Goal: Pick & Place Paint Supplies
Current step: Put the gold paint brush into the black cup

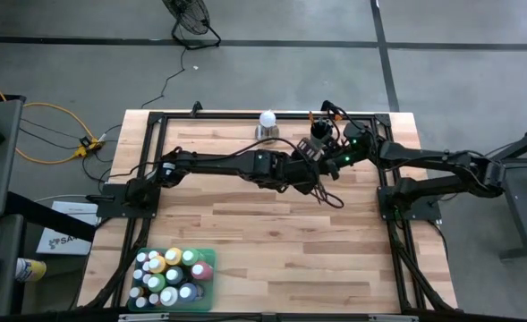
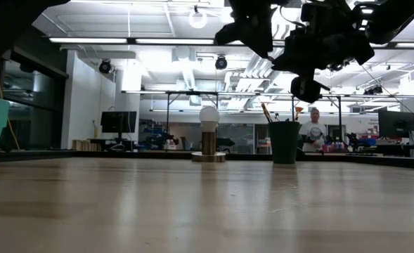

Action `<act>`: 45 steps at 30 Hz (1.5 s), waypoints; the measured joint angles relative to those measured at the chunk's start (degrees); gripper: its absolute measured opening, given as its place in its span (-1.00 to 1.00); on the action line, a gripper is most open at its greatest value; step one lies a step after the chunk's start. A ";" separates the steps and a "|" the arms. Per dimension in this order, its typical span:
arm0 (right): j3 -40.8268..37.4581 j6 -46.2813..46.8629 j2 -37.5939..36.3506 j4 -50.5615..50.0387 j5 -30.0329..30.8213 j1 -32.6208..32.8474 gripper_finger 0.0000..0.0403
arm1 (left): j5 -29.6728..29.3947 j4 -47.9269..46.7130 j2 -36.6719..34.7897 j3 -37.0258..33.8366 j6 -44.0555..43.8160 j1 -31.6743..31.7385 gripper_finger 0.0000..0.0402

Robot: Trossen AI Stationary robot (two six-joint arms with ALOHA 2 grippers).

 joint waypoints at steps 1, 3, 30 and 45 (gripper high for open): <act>0.00 -0.05 -0.02 -0.16 0.57 0.00 -0.94 | 0.00 -0.39 -0.42 0.00 -1.52 -0.02 -0.46; 0.00 -0.33 -0.21 -0.32 1.63 -0.02 -0.94 | -0.03 -1.91 -1.23 0.00 -5.06 -0.02 -0.38; -0.02 -8.34 -10.47 4.73 30.54 -3.64 -0.94 | 16.86 -16.58 -14.00 -8.25 -52.19 5.78 -0.33; -0.02 -19.80 -21.49 0.93 51.57 -5.07 -0.94 | 28.57 8.16 -19.33 -33.96 -58.41 6.01 -0.33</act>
